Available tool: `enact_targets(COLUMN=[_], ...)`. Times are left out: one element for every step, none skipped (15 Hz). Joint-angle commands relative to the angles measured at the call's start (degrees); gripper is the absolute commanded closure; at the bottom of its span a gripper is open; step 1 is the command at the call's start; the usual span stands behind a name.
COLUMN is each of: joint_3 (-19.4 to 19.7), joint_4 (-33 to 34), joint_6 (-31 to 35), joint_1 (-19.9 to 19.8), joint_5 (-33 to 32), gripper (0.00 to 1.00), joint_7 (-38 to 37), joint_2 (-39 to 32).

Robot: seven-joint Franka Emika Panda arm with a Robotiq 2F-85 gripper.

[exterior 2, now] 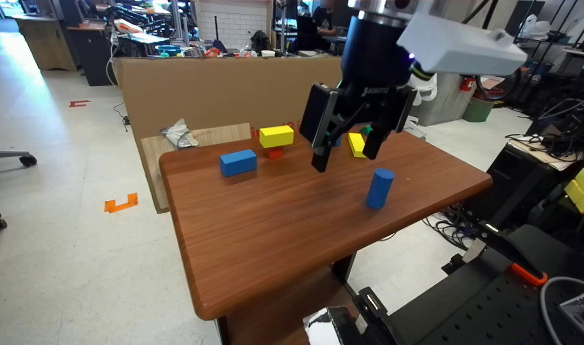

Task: Unstack the yellow and orange blocks

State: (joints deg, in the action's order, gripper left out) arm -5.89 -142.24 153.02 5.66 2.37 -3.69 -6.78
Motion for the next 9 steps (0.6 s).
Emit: enact_targets(joint_3=[1.2, 1.5, 1.9, 2.5, 2.9, 3.2, 3.4, 3.7, 3.6], joint_4=[6.1, 7.9, 9.5, 11.3, 13.1, 14.9, 16.4, 17.9, 19.2], joint_6=[1.3, 0.9, 0.6, 0.1, -0.3, -0.5, -0.7, -0.9, -1.0], joint_1=[-0.7, -0.9, -1.0, -1.0, -0.9, -1.0, -0.8, -0.5, 0.0], joint_5=[-1.2, -1.0, -1.1, -1.8, -2.2, -2.2, -2.6, -3.1, -3.2], gripper=[0.0, 0.0, 0.0, 0.0, 0.0, 0.0, 0.0, 0.0, 0.0], joint_7=[1.6, 1.8, 1.9, 1.5, 1.3, 1.5, 1.3, 0.9, 0.5], joint_2=[-6.3, -7.9, -9.2, -10.5, -11.7, -12.9, -14.0, -15.2, -16.2])
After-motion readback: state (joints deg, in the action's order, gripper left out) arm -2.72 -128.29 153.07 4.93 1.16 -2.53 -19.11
